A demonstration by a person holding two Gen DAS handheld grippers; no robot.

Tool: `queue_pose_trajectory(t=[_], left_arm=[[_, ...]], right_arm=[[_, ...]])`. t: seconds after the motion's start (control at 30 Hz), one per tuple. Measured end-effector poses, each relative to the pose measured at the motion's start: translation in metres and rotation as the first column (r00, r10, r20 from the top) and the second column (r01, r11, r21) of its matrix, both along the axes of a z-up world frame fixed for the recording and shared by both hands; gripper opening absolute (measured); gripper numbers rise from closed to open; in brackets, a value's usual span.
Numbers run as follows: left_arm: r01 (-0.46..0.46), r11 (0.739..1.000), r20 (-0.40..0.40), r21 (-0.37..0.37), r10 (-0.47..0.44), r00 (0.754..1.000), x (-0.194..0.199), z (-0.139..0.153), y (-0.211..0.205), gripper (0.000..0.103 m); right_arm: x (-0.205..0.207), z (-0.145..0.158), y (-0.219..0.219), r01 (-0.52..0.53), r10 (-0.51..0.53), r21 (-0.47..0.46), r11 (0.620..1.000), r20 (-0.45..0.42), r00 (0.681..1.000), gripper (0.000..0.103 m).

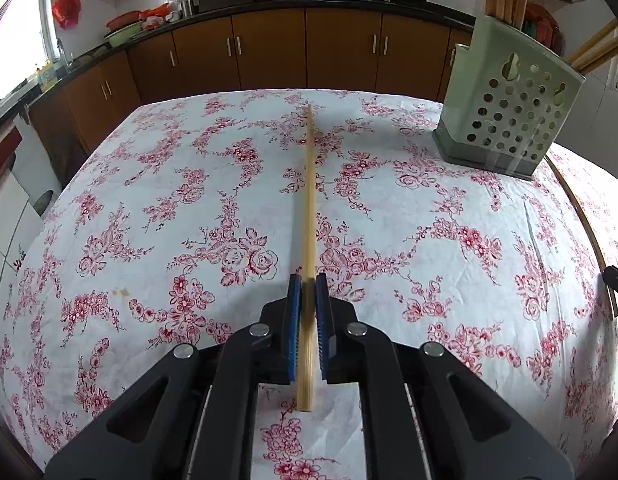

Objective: Organize utensils
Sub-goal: 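Lift the left gripper's chopstick off the table while the right gripper lifts its own, then lower both held chopsticks into the green holder from above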

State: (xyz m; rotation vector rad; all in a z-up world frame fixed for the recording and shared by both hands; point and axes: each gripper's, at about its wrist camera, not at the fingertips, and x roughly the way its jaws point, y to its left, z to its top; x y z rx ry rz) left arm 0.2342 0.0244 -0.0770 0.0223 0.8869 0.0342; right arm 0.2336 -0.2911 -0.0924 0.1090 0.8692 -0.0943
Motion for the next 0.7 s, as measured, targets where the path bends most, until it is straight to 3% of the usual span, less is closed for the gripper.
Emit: queue_pose_trajectory(t=[0.23, 0.4, 0.7], left_arm=[[0.044, 0.999, 0.032, -0.016, -0.043, 0.999, -0.022, 0.017, 0.007, 0.008], [0.066, 0.996, 0.129, -0.057, -0.058, 0.99, -0.035, 0.055, 0.014, 0.008], [0.088, 0.984, 0.307, -0.155, -0.036, 0.951, -0.044, 0.126, 0.028, 0.007]], right_arm=[[-0.021, 0.026, -0.01, 0.013, -0.014, 0.011, 1.0, 0.083, 0.996, 0.008], [-0.036, 0.07, -0.019, 0.034, -0.032, -0.005, 0.999, 0.204, 0.978, 0.008], [-0.05, 0.135, -0.027, 0.056, -0.049, -0.009, 0.998, 0.376, 0.925, 0.008]])
